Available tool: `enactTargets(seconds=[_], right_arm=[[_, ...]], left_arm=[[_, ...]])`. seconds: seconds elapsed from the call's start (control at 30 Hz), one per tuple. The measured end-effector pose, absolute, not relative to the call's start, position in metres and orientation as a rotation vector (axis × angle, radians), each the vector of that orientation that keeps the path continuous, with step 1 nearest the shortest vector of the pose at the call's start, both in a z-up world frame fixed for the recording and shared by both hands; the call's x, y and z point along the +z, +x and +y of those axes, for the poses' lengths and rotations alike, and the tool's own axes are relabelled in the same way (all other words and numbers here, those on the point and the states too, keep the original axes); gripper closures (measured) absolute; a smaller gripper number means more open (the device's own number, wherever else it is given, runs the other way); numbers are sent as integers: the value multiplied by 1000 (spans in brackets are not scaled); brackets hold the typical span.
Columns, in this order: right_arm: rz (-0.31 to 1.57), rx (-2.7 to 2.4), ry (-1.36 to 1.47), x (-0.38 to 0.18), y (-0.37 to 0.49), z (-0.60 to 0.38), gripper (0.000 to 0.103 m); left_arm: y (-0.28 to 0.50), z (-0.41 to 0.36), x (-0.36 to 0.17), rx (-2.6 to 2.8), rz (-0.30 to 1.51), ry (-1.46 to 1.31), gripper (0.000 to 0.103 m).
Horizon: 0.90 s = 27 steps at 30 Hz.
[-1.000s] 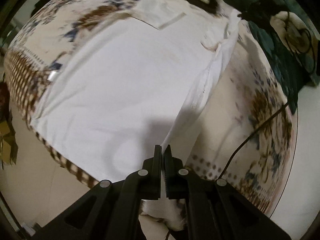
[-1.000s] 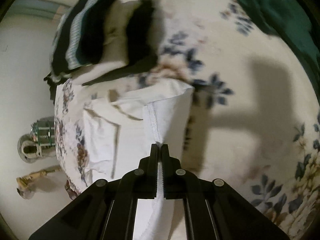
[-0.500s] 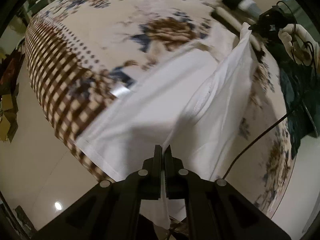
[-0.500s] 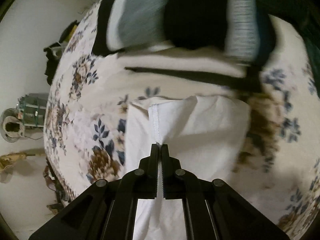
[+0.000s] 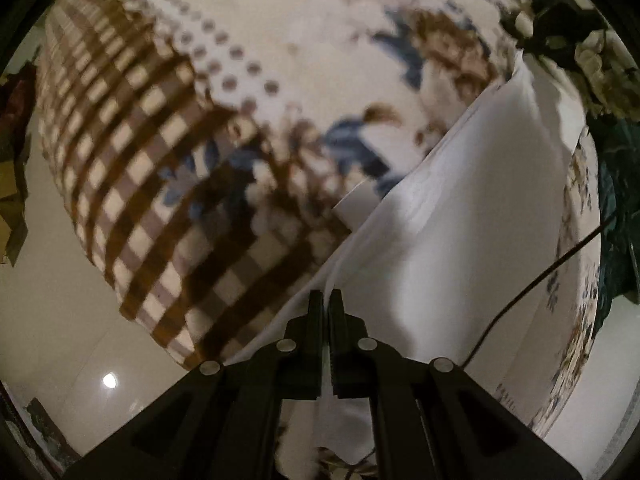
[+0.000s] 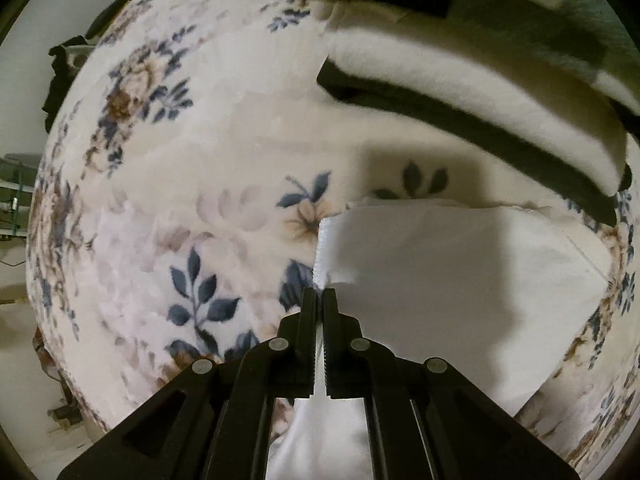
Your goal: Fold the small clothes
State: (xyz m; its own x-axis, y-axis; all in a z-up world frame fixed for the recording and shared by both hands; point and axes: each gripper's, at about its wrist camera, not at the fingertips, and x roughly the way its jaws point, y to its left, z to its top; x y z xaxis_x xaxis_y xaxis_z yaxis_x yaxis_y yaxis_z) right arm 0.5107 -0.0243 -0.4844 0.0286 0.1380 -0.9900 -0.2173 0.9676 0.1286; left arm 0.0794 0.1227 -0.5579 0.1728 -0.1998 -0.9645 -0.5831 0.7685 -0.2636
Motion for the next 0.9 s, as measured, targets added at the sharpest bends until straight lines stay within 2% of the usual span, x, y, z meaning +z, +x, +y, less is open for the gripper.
enactTargets(seconds=[0.1,0.13,0.17,0.2,0.23,0.27,0.3,0.4,0.5,0.7,0.73,0.77,0.8,0.9], right_arm=[[1568,272,-84,-499,508,-18,99],[1573,274,-90,-499,506,-18,95],[1596,296,-92,-497,501,-18,80],[1618,325,-77,-495,497,-20,64],[1637,362,-45,-489,488,-25,28],[1630,386,-24,-481,478,-32,14],[1615,408,-14,-472,468,-39,14],[1564,426,-61,-445,416,-72,14],[1604,414,-44,-438,356,-113,14],[1770,320,125,-473,233,-201,14],[1801,292,166,-483,212,-216,14],[1819,267,194,-492,195,-228,14],[1829,251,217,-499,182,-237,14],[1856,199,315,-522,146,-264,14]], left_arm=[[68,146,-568,274,1396,-847,95],[59,157,-568,285,1390,-903,95],[48,169,-566,317,1386,-930,91],[40,179,-564,340,1381,-948,76],[28,190,-560,350,1362,-984,65],[18,199,-557,353,1338,-1022,61],[11,205,-554,356,1326,-1043,57],[7,207,-546,330,1353,-1005,57],[21,188,-551,246,1432,-897,57],[38,135,-572,188,1579,-702,58],[36,130,-572,193,1569,-693,60],[33,127,-571,207,1555,-678,72],[30,125,-568,216,1543,-668,99],[21,120,-545,246,1464,-625,99]])
